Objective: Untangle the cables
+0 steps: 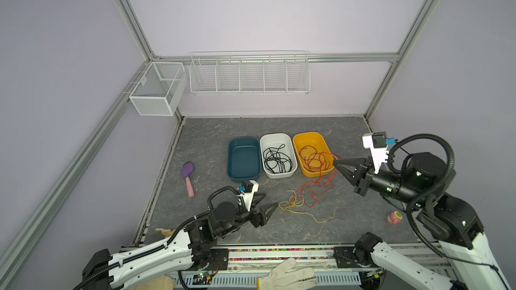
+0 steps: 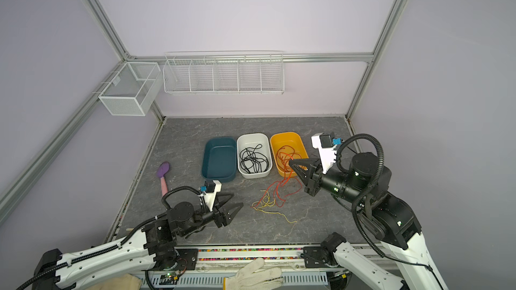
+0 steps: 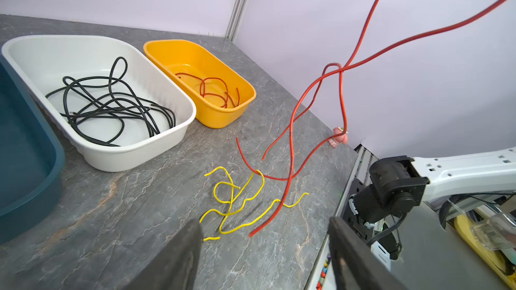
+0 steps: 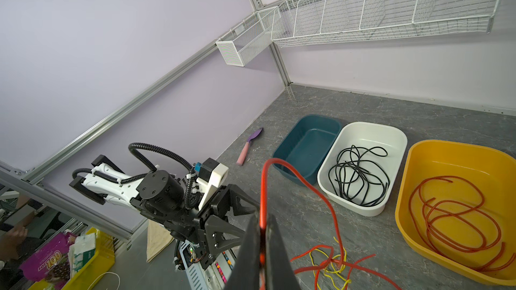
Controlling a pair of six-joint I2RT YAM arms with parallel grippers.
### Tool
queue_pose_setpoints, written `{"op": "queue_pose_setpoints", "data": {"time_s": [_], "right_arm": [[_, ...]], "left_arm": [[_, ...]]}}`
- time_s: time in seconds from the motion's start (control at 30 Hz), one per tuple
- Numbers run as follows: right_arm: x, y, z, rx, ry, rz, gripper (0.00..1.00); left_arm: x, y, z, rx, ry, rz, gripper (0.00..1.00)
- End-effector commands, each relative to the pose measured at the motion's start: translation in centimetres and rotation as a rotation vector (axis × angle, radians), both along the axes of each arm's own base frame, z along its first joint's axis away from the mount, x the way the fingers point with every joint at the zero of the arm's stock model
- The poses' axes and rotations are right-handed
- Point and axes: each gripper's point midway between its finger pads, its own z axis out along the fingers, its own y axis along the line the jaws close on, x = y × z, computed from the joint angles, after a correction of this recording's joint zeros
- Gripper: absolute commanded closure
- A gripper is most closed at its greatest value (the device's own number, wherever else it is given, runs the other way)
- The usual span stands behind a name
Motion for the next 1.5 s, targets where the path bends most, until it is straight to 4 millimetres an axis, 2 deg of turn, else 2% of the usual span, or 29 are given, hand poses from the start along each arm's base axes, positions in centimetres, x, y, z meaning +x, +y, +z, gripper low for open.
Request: {"op": "queue_pose_setpoints", "data": {"time_s": [0.0,0.27,0.53,0.77,0.9,1.0,1.13,1.47], "right_arm": [[0.6,0.8,0.1,0.02,-0.001,0.013,0.94],[1.5,1.2,-0.5,0.021,0.026,-0.002,0.94],[2.1,1.8,-1.8,0.016,0.058,0.003,0.94],[2.2,1.9,-1.8,0.019,0.062,0.006,0.94],[2.0,1.7,-1.5,0.025,0.055,0.004,0.94],[1.6,1.5,-1.2,0.027,0.047,0.008,0.94],[1.0,1.1,-0.9,0.027,0.026,0.013,0.94],[0.4,-0.5,1.3,0.011,-0.039,-0.038,0.94]], "left_arm": [[-0.8,-0.5,-0.9,0.006,0.035,-0.048,0.28],[0.1,-3.7,0.5,0.007,0.051,-0.069,0.29],[0.5,-7.5,3.5,-0.041,0.037,-0.117,0.29],[-0.3,-11.2,3.8,-0.028,0.034,-0.183,0.29],[-0.6,-12.4,3.4,-0.008,0.032,-0.196,0.29],[-0.5,-12.4,3.1,0.023,0.019,-0.181,0.3],[-0.1,-10.9,2.9,0.053,-0.008,-0.135,0.3],[0.0,-9.3,0.0,0.153,0.016,-0.106,0.3]]}}
